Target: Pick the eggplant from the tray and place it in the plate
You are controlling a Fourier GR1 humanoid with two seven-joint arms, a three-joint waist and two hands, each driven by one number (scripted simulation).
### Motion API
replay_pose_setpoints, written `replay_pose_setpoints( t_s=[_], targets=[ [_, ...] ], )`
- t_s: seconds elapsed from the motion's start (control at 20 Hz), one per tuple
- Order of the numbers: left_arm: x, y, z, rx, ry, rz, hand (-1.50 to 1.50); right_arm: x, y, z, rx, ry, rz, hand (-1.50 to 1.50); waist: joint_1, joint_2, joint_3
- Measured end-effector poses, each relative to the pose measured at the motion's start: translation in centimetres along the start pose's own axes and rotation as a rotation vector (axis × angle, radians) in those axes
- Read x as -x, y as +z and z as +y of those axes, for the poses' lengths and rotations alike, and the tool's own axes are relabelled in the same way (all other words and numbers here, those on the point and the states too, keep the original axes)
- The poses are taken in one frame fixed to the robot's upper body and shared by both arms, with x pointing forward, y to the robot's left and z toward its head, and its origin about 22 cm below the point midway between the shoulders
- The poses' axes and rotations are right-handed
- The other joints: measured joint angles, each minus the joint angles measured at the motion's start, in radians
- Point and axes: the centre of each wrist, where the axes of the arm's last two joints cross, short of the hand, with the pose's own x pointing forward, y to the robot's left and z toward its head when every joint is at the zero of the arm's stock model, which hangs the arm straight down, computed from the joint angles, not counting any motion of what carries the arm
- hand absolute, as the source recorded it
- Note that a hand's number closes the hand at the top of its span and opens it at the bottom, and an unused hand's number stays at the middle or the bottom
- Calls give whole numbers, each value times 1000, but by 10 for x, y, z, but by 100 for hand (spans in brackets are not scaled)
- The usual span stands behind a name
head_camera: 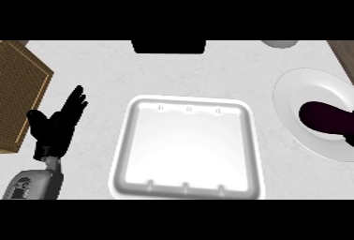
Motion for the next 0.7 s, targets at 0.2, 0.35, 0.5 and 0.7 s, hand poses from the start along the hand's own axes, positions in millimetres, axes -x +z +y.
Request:
replay_pose_setpoints(
  t_s=[0.2, 0.35, 0.5, 0.7],
  targets=[
    [-1, -6, -4, 1, 4, -8, 0, 37, -10, -3, -18, 52, 29, 150, 3, 2, 0],
    [-5, -5, -4, 7, -1, -6, 0, 56, -15, -2, -86, 105, 53, 150, 10, 2, 0],
    [-6, -7, -4, 17, -3, -11, 0, 76, -18, 1, -160, 57, 113, -150, 17, 6, 1],
    [0, -6, -6, 26, 6, -12, 0, 97, -21, 8, -258, 15, 132, -150, 24, 8, 1]
  ],
)
